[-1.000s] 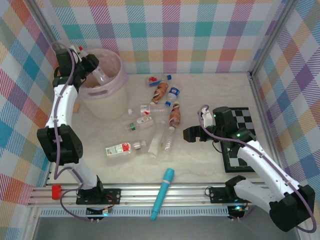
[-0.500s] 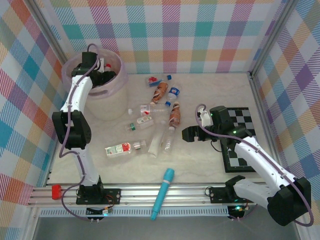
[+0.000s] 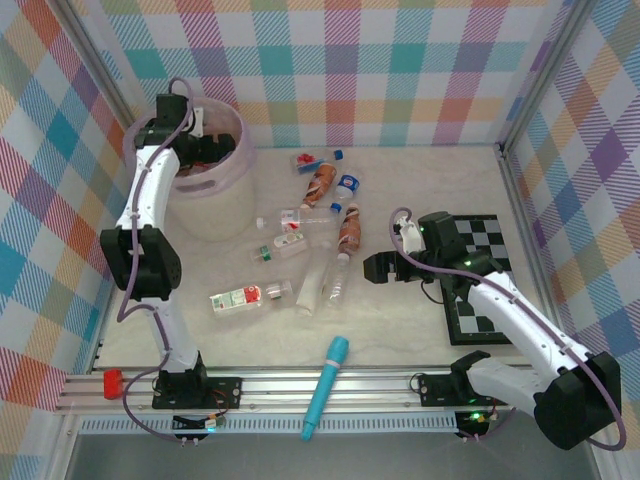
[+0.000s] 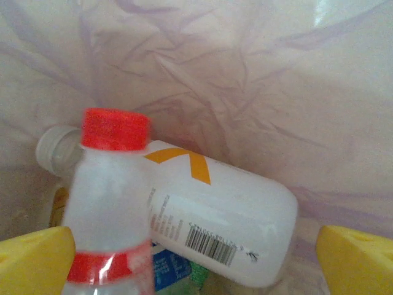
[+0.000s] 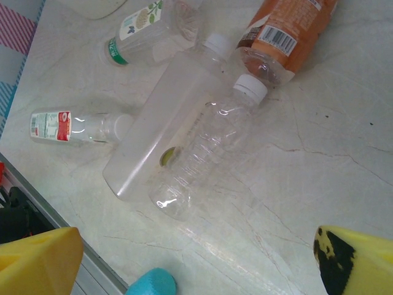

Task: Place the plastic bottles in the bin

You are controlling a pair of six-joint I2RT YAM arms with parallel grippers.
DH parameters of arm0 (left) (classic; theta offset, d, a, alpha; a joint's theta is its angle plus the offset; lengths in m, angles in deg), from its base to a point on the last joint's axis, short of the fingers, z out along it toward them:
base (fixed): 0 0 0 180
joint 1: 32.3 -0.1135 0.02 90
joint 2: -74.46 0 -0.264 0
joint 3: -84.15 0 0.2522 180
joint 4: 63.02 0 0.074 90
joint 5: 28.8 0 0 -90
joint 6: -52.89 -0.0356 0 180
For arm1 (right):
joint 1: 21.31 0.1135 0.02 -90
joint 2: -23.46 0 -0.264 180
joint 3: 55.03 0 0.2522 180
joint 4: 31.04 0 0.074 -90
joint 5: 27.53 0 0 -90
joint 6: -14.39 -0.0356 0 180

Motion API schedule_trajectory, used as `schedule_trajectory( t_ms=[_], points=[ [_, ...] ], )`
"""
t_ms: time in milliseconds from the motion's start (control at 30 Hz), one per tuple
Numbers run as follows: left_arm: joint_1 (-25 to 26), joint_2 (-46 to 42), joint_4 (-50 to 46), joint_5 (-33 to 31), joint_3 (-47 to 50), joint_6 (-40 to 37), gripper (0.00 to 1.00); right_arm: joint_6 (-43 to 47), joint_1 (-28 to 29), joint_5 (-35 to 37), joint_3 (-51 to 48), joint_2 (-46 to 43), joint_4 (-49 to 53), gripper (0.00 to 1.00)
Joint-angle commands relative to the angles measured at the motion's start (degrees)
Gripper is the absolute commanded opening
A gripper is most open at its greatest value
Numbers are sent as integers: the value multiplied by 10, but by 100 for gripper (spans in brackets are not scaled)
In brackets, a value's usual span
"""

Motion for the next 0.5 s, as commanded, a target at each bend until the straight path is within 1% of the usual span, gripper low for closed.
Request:
schedule_trajectory(
  t_ms=[0,200,400,467],
  points=[
    [1,-63,-19,-29,-31,-13,100,-5,0,11,16,4,17,98],
    [1,-147,-29,-106,-34,-37,100,-15,0,26,16,8,18,99],
    [4,-244,-77,-131,-34,-9,100,-27,0,36,24,26,4,99],
    [18,-287,-81,-141,-10,-2,100,-33,-1,51,29,31,7,99]
  ],
)
